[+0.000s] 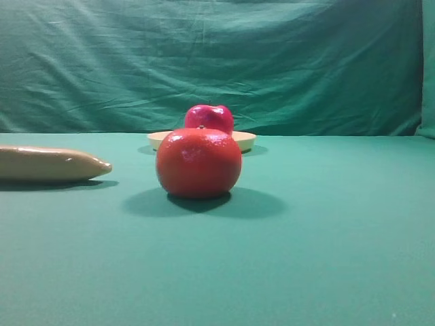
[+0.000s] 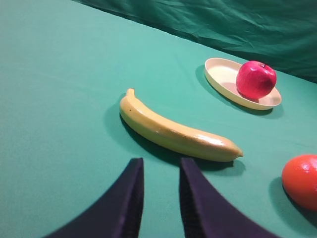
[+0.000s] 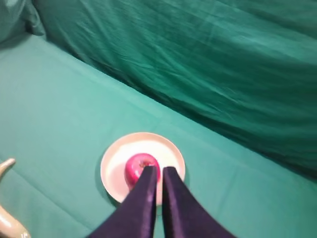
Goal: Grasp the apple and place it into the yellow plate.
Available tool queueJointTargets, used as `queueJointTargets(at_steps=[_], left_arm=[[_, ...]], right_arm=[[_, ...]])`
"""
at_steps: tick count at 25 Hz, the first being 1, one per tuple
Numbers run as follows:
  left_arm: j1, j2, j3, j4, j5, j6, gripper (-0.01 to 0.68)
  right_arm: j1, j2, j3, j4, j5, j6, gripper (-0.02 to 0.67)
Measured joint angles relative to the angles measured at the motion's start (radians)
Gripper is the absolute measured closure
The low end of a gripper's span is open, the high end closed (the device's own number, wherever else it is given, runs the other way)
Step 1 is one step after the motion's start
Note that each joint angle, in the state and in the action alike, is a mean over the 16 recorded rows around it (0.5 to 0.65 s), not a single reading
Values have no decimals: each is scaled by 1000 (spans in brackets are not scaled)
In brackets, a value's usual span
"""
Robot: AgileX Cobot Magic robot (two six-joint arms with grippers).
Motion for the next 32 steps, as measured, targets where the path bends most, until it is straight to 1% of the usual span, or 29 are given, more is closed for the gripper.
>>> queueJointTargets(at_steps=[4, 8, 12, 16, 20, 25, 32], left_arm=[[0, 0, 0, 0, 0, 0, 516], [0, 0, 0, 0, 0, 0, 516], [0, 0, 0, 0, 0, 0, 516], [0, 0, 0, 0, 0, 0, 516], [0, 0, 0, 0, 0, 0, 516], [0, 0, 0, 0, 0, 0, 516], [0, 0, 0, 0, 0, 0, 516]], right_arm=[[0, -196, 211, -12, -70, 18, 649], [0, -384, 377, -16, -111, 30, 649], [0, -546, 478, -24, -98, 40, 649], [0, -664, 532, -37, -52, 50, 649], [0, -736, 568, -58, -4, 64, 649], [-7, -770, 624, -89, 24, 89, 649], [-59, -791, 767, -122, -58, 123, 649]])
